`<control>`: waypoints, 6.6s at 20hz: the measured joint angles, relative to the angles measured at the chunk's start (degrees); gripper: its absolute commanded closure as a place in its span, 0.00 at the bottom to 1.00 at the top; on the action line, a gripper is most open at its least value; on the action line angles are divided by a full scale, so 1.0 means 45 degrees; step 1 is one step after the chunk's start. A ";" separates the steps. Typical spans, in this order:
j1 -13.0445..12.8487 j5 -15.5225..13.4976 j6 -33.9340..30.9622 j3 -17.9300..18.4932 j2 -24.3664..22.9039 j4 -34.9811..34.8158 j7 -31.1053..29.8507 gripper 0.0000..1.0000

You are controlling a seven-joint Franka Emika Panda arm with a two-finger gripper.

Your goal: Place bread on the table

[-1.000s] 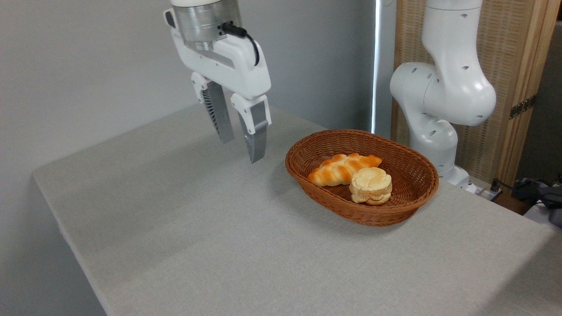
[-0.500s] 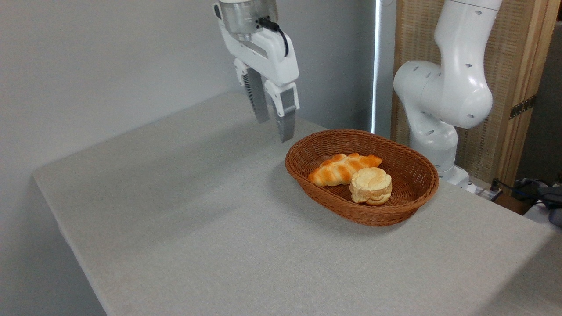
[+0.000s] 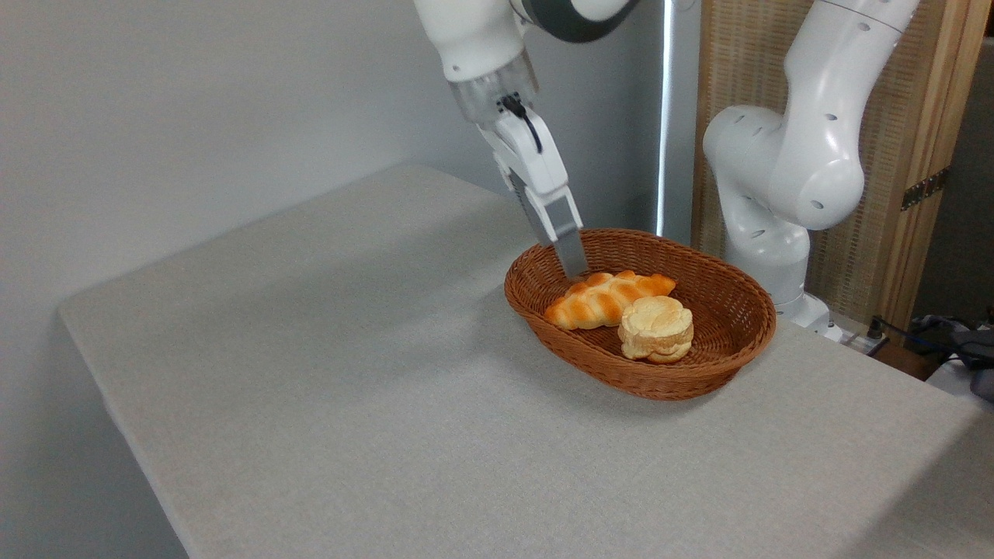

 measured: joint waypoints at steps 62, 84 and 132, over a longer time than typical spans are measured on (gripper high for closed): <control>-0.2758 -0.0236 0.0505 0.4083 0.2421 0.4576 0.1042 0.67; -0.2814 -0.1145 0.3239 0.4002 0.8347 0.7966 -0.2837 0.00; 0.3045 -0.1143 0.0582 0.0327 0.6364 0.9911 -0.2966 0.00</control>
